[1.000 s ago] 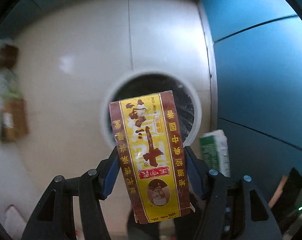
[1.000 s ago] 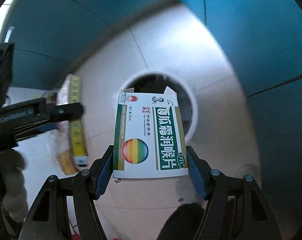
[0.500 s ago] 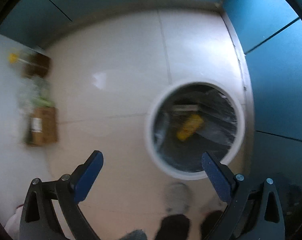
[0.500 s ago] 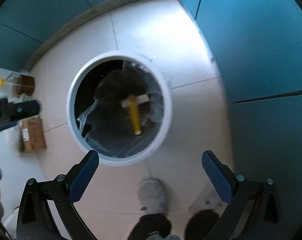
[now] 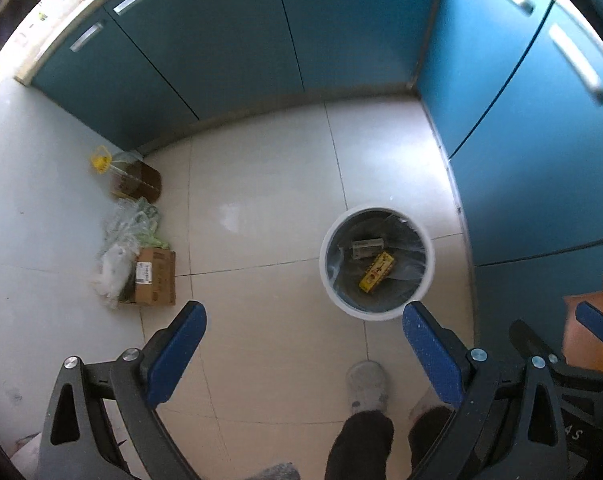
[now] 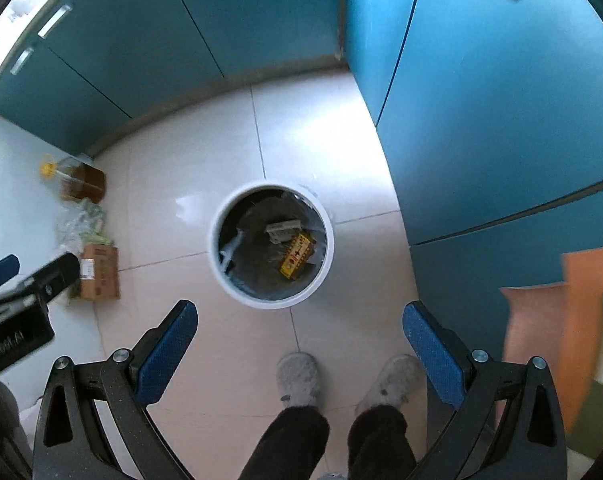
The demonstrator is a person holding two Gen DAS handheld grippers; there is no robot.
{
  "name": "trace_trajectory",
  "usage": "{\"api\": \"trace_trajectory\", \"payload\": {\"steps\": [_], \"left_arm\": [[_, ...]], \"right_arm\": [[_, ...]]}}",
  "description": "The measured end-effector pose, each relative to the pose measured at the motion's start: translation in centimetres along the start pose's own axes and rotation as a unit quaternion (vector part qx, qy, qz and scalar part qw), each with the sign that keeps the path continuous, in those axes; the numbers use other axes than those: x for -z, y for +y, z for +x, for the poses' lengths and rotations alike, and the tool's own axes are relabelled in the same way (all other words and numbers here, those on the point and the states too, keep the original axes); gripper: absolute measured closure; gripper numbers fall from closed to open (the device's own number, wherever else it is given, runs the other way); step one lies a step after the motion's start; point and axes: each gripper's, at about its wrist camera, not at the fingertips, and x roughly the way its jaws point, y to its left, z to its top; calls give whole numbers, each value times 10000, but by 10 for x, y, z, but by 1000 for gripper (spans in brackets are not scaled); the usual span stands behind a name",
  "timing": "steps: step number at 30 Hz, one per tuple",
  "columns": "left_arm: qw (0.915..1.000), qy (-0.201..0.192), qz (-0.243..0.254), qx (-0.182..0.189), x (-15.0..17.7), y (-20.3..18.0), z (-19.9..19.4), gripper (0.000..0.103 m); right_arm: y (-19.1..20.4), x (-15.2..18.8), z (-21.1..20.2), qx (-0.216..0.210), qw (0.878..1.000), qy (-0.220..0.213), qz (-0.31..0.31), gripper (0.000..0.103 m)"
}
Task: Collect trash
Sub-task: 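Swing both tools back toward the checkered table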
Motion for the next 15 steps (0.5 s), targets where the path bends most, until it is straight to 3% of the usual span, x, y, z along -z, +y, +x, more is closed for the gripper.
{"api": "trace_trajectory", "payload": {"steps": [5, 12, 15], "left_arm": [[9998, -191, -70, 92, 12, 7, -71, 3], [9989, -424, -88, 171, 28, 11, -147, 3], [9987, -498, -85, 28, 29, 10, -174, 3]], "right_arm": [[3, 11, -90, -68, 9995, -295, -13, 0], [5, 29, -184, -235, 9976, -649, -26, 0], [-1, 35, -215, -440, 9961, -761, 89, 0]]}}
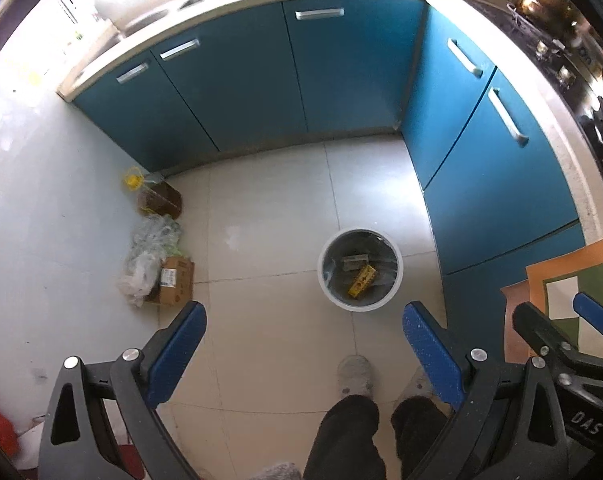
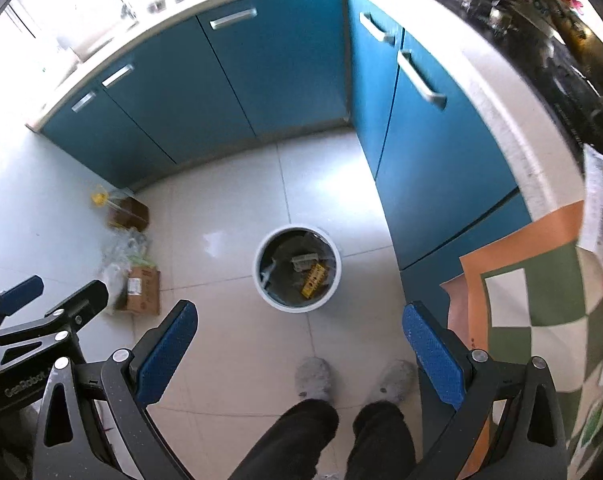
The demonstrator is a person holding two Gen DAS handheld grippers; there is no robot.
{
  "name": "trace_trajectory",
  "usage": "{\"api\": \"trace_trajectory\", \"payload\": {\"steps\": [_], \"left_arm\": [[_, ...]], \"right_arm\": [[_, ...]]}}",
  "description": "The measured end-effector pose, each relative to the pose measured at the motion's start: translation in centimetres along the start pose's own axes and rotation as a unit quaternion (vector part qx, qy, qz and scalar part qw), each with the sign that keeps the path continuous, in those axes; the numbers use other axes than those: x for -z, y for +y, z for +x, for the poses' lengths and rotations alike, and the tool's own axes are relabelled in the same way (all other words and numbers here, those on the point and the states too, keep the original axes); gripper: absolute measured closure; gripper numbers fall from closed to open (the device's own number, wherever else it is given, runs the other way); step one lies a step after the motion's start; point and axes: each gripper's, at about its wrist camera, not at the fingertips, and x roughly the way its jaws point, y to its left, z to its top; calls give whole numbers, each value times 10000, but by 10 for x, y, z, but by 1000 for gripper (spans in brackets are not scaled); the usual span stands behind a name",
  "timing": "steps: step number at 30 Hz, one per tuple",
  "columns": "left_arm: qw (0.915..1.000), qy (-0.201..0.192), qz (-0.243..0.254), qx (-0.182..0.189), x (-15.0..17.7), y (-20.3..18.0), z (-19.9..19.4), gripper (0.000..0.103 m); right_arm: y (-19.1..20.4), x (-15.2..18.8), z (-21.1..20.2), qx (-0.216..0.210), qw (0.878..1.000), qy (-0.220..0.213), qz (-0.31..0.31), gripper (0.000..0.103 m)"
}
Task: Collect trash
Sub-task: 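Swing both tools back toward the checkered table, then grasp a white wrapper strip with the left tool while the right tool grasps a clear plastic bag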
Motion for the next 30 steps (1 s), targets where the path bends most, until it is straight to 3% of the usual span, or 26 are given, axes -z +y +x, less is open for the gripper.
{"api": "trace_trajectory", "payload": {"steps": [3, 6, 9, 12, 15, 18, 22, 23, 24, 26, 30], "left_arm": [[9996, -213, 105, -150, -6, -12, -30, 3], [9988, -421, 265, -38, -20, -40, -57, 3], [9962, -568, 642, 152, -28, -92, -82, 3], [9900, -628, 1174, 458, -29, -159, -103, 3], [9776, -527, 1893, 749, -14, -242, -113, 3], [9594, -125, 2573, 1148, 13, -327, -111, 3], [9265, 447, 3440, 1458, 64, -422, -101, 3], [9156, 535, 3712, 1449, 82, -444, -98, 3], [9105, 580, 3832, 1444, 90, -455, -96, 3], [8987, 706, 4115, 1341, 113, -476, -89, 3], [8857, 952, 4399, 1136, 139, -492, -70, 3]], "right_arm": [[-18, 1, -28, -247, 9991, -91, 347, 0], [-53, 1, -59, -356, 9962, -248, 761, 0], [-108, 5, -95, -222, 9908, -499, 1237, 0], [-191, 26, -137, 86, 9767, -749, 2008, 0], [-269, 64, -171, 467, 9557, -881, 2768, 0], [-350, 125, -196, 927, 9242, -858, 3604, 0], [-438, 215, -209, 1204, 8748, -647, 4648, 0], [-452, 233, -210, 1167, 8661, -618, 4821, 0], [-459, 249, -207, 1132, 8608, -582, 4928, 0], [-472, 271, -196, 958, 8580, -465, 5026, 0], [-467, 267, -157, 614, 8810, -312, 4681, 17]]}}
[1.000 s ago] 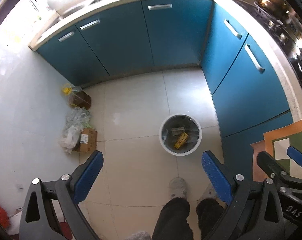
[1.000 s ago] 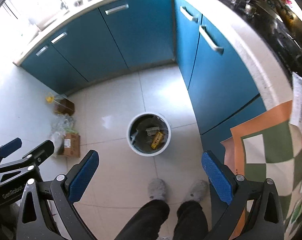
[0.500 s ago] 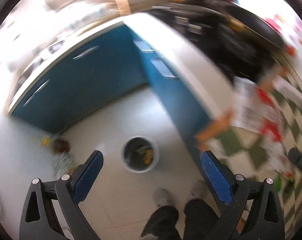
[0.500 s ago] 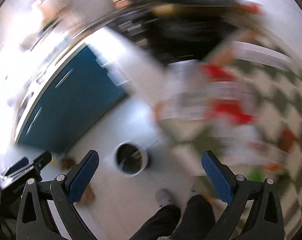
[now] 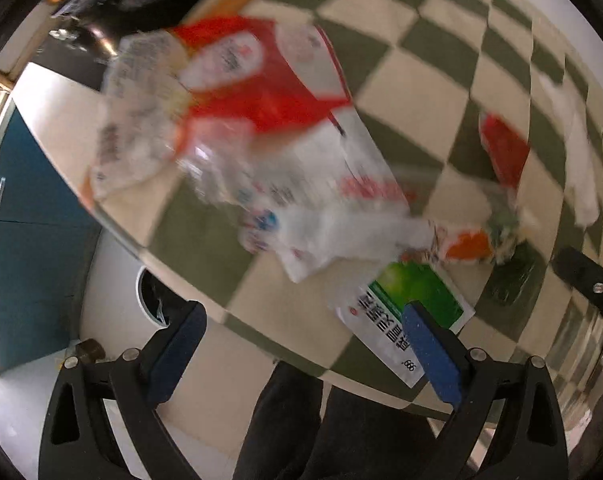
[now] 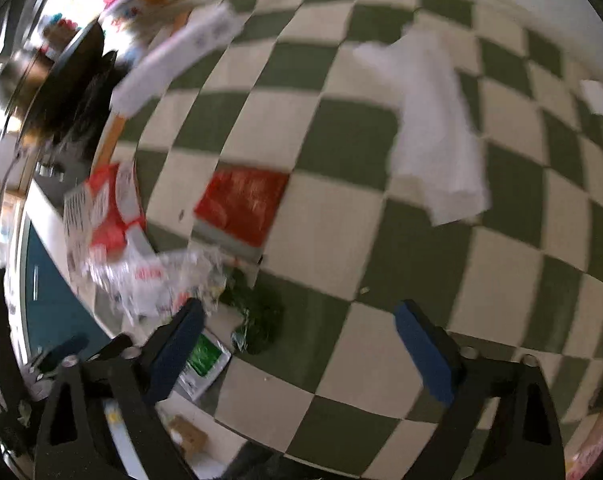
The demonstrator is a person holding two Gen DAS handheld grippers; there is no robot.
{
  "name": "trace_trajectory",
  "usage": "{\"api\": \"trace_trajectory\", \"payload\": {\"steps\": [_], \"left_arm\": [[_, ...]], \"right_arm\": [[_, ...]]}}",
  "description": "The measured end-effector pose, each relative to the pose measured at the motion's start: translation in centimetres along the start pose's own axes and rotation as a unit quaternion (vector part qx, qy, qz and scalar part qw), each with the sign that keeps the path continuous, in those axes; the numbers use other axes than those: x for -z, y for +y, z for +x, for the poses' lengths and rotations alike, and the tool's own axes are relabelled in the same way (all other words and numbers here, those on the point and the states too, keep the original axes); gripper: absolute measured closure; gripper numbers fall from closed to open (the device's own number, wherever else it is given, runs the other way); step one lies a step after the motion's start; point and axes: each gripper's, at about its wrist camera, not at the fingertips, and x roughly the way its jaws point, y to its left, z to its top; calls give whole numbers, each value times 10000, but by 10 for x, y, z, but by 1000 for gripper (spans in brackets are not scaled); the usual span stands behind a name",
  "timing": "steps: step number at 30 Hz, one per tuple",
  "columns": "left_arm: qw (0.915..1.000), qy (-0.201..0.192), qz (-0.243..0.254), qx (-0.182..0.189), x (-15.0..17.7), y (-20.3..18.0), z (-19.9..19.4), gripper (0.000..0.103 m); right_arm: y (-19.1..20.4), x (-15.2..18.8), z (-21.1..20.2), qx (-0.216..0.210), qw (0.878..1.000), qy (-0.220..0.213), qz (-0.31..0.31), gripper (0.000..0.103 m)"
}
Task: Collect trash
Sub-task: 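Grasp a white wrapper strip with the left tool while the right tool grasps a clear plastic bag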
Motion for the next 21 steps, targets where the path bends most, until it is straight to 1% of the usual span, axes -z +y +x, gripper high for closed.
{"api": "trace_trajectory", "payload": {"steps": [2, 4, 5, 6, 7, 8, 9, 10, 11, 12, 13, 14, 15, 16, 18, 20, 21], "left_arm": [[9998, 145, -42, 103, -1, -4, 11, 3], [9992, 257, -150, 281, -2, -8, 19, 4], [9988, 289, -186, 346, -3, -11, 23, 7], [9987, 299, -191, 354, -6, -15, 27, 14], [9994, 244, -145, 214, -7, -22, 28, 14], [9996, 187, -97, 180, -8, -28, 29, 14], [9999, 143, -2, 97, -8, -34, 29, 16], [9999, 44, 68, 88, -8, -40, 27, 24], [9999, 2, 119, 91, -8, -45, 25, 30], [9997, -32, 205, 96, -8, -51, 23, 46], [9994, -79, 313, 97, -9, -57, 21, 72], [9989, -118, 444, 96, -9, -64, 18, 89], [9987, -77, 500, 106, -14, -71, 17, 101], [9983, -70, 585, 41, -15, -75, 18, 102], [9980, -91, 617, 70, -17, -80, 17, 102], [9983, -179, 541, 152, -19, -75, 8, 102], [9981, -246, 544, 153, -14, -66, -3, 102]], "right_arm": [[13, 2, 14, -61, 9996, 21, -271, 20], [22, 2, 27, 13, 9988, 24, -493, 29], [25, 5, 32, 70, 9984, 90, -553, 49], [25, 7, 30, 60, 9983, 31, -575, 55], [23, 8, 26, 94, 9982, -28, -588, 64], [19, 9, 24, 120, 9983, -21, -567, 76], [14, 10, 21, 189, 9986, -19, -503, 78], [7, 11, 17, 265, 9987, -34, -431, 79], [1, 11, 14, 336, 9988, -41, -363, 79], [-7, 12, 12, 382, 9988, -26, -305, 80], [-17, 14, 8, 407, 9989, -1, -217, 80], [-23, 14, 5, 405, 9990, 12, -167, 81], [-29, 16, 2, 388, 9992, 25, -113, 81], [-35, 17, -1, 357, 9993, 39, -59, 81], [-43, 20, -10, 249, 9997, -12, 65, 81], [-48, 22, -20, 94, 9997, -94, 186, 81], [-52, 23, -24, -19, 9996, -80, 260, 81]]}}
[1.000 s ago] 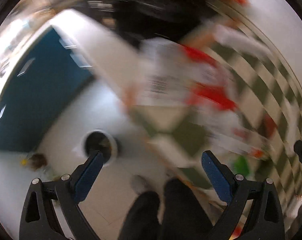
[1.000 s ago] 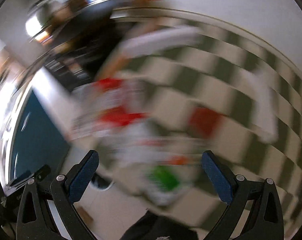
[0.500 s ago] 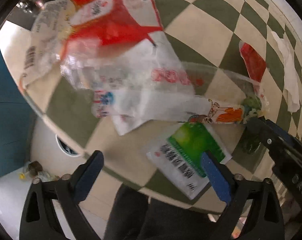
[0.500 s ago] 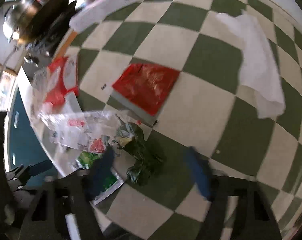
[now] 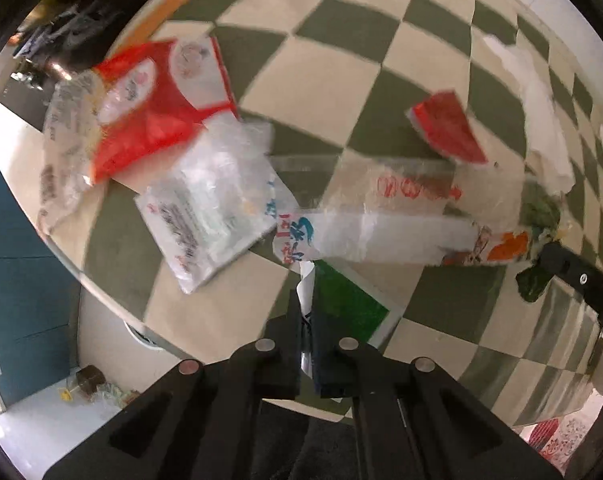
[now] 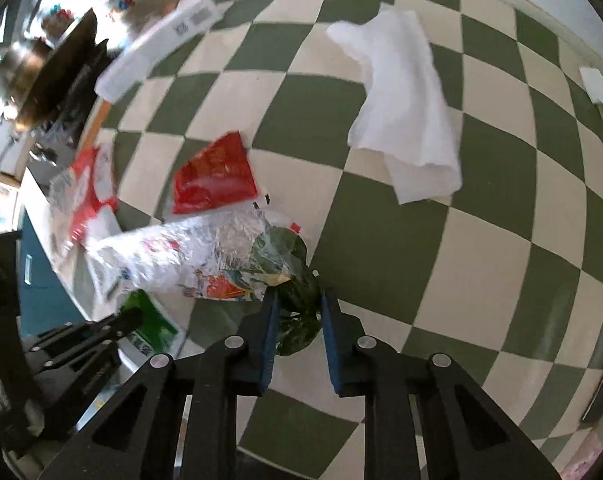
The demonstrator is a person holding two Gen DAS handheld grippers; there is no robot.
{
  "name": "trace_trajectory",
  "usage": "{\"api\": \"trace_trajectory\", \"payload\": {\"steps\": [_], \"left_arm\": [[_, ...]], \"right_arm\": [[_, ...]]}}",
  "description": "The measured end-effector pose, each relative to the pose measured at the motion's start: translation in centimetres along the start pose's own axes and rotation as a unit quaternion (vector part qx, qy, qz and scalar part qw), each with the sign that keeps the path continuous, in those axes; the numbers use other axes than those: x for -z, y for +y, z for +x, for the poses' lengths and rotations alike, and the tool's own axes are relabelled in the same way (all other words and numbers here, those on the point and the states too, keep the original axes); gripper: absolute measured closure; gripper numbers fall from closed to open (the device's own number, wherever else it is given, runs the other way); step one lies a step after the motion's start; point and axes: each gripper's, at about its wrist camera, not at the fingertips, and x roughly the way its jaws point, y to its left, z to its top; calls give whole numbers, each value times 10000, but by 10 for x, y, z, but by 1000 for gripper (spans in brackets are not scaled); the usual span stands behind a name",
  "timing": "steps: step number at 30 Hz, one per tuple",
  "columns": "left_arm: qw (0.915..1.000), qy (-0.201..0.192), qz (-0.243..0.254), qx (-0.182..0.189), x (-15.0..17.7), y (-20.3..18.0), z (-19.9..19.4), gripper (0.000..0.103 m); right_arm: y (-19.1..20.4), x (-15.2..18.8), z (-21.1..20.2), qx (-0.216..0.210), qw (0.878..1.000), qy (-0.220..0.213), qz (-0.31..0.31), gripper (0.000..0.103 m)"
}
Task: Collect trash
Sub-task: 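Grasp a white wrapper strip with the left tool while the right tool grasps a clear plastic bag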
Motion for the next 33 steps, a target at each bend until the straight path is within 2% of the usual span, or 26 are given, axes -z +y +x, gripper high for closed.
{"api": "trace_trajectory", "payload": {"steps": [2, 3, 4, 5, 6, 8, 9, 11, 13, 16, 19, 21, 23, 25, 28, 29, 31, 32, 33], "left_arm": [[9997, -233, 6, -14, -5, 4, -18, 102], [9995, -319, 7, -15, -6, 7, -25, 102], [9990, -446, -19, -32, -10, 10, -35, 102], [9987, -515, -41, -38, -14, 12, -40, 102], [9981, -603, -57, -88, -14, 11, -47, 102], [9966, -786, -77, -225, -21, 16, -56, 102], [9964, -810, -97, -239, -13, 24, -59, 102], [9958, -860, -150, -284, -16, 35, -64, 102], [9952, -887, -184, -365, -11, 41, -67, 102], [9945, -903, -259, -473, 5, 43, -70, 102], [9935, -916, -340, -585, 11, 50, -71, 102], [9926, -938, -388, -659, 14, 56, -71, 102], [9919, -935, -442, -743, 17, 63, -68, 102], [9918, -896, -507, -763, 19, 68, -64, 102], [9917, -800, -570, -828, 22, 74, -54, 102], [9918, -773, -591, -834, 23, 77, -52, 102], [9919, -747, -650, -798, 27, 81, -50, 102], [9919, -752, -677, -773, 28, 83, -51, 102], [9918, -764, -706, -744, 30, 85, -52, 102]], "right_arm": [[-10, -1, -1, -440, 9981, 191, 379, 80], [-12, -1, 2, -584, 9965, 297, 512, 75], [-14, -2, 5, -572, 9960, 415, 541, 67], [-14, -2, 6, -473, 9964, 436, 560, 47], [-12, -2, 7, -437, 9965, 394, 586, 43], [-11, -1, 8, -423, 9966, 388, 598, 43], [-11, 0, 8, -409, 9966, 389, 596, 43], [-1, -1, 7, -374, 9977, 296, 472, 43], [14, -1, 8, -172, 9994, 255, 176, 43], [24, -4, 15, -23, 9996, 279, 100, 43], [44, -6, 9, 368, 9989, -132, -249, 43], [64, -7, 2, 497, 9944, -406, -845, 43], [93, -4, 4, 468, 9829, -436, -1725, 43], [116, -2, 23, 708, 9697, -212, -2328, 43], [132, -4, 67, 979, 9579, 424, -2667, 43], [134, -4, 74, 1093, 9557, 452, -2697, 47], [132, -8, 75, 1015, 9614, 308, -2539, 69], [129, -12, 72, 897, 9674, 345, -2345, 103], [123, -17, 66, 634, 9763, 335, -2043, 102]]}}
